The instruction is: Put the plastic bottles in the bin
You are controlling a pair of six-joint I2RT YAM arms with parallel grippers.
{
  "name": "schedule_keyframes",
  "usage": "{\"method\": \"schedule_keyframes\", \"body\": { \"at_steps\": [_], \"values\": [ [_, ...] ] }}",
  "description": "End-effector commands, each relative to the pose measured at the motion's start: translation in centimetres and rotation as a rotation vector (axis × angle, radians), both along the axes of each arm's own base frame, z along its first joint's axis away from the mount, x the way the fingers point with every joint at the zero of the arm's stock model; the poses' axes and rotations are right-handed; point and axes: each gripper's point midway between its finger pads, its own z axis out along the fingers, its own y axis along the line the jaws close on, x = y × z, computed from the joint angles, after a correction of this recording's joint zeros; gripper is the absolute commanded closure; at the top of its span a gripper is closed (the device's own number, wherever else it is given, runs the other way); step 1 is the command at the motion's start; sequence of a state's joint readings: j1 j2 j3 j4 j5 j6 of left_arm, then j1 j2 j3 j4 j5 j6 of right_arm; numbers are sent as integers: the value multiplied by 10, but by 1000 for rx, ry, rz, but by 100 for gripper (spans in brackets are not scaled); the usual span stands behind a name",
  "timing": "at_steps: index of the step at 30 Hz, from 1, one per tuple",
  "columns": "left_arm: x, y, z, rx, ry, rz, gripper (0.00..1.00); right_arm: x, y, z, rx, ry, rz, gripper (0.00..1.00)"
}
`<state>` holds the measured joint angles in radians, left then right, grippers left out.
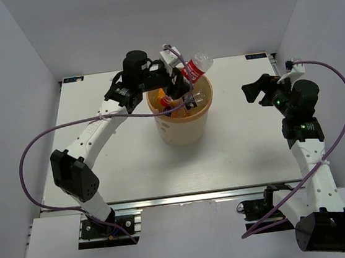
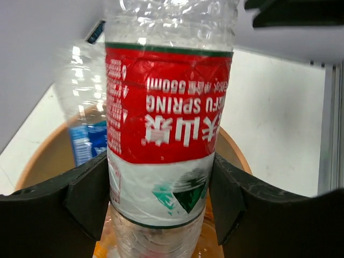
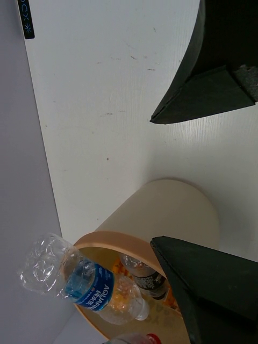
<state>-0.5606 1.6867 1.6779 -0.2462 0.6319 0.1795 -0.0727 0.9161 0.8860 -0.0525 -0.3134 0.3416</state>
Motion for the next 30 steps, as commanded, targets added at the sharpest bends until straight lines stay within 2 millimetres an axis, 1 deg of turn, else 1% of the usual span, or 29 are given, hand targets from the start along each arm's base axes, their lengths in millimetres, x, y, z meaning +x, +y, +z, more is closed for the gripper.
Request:
{"method": "schedule_keyframes", "body": {
  "at_steps": [1,3,4,5,6,8,9,10,13,14,15,16,17,18,20,21,22,23,24,25,26,27,28,29,30],
  "values": [
    [-21,-4,9,84,-101,-42,23,-1,-3,12,-14,-49,-11,11],
    [-21,-6,3,106,-92,-36,16,1,-5,12,-16,-49,-18,11],
    [-21,-6,3,108,-89,-36,8,1,-5,13,-17,-49,-20,11],
    [-21,-6,2,114,-84,-35,5,2,-5,11,-16,-43,-20,11],
    [-21,-5,5,112,-88,-30,2,3,-5,11,-16,-41,-20,11],
    [-19,-3,8,114,-95,-14,2,2,-5,11,-19,-42,-20,11],
    [-17,0,14,107,-101,13,2,2,-6,13,-23,-48,-24,11],
    [-17,0,14,107,-101,13,2,2,-6,13,-23,-48,-24,11],
    [-13,5,32,64,-116,73,2,3,-6,10,-19,-39,-23,11],
    [-4,11,44,35,-106,156,2,3,-5,9,-20,-35,-21,11],
    [0,16,58,4,-128,205,2,4,-5,11,-20,-38,-21,11],
    [6,21,70,-24,-122,262,2,4,-6,9,-20,-27,-24,11],
    [19,37,91,-56,-147,386,2,6,-8,8,-21,-22,-36,11],
    [25,45,97,-56,-143,439,2,6,-10,10,-22,-24,-45,11],
    [40,73,112,-99,-124,589,2,8,-15,8,-27,-18,-73,11],
    [52,97,116,-117,-118,707,2,10,-17,6,-28,-8,-84,11],
    [62,130,120,-145,-105,805,2,11,-19,7,-30,-6,-93,11],
    [68,152,119,-201,-49,874,2,11,-21,4,-32,7,-106,11],
    [74,170,100,-204,3,913,2,13,-23,2,-38,17,-113,11],
    [78,223,103,-254,14,1011,2,13,-25,2,-42,21,-122,11],
    [79,248,96,-318,63,1075,2,14,-30,-4,-51,44,-152,11],
    [78,272,84,-341,86,1157,2,14,-33,-6,-55,53,-165,11],
    [78,321,42,-316,136,1367,2,13,-35,-8,-58,63,-182,11],
    [66,343,32,-360,169,1470,2,14,-41,-12,-67,74,-212,11],
    [58,358,6,-320,223,1547,2,13,-45,-15,-71,87,-236,11]
  ]
}}
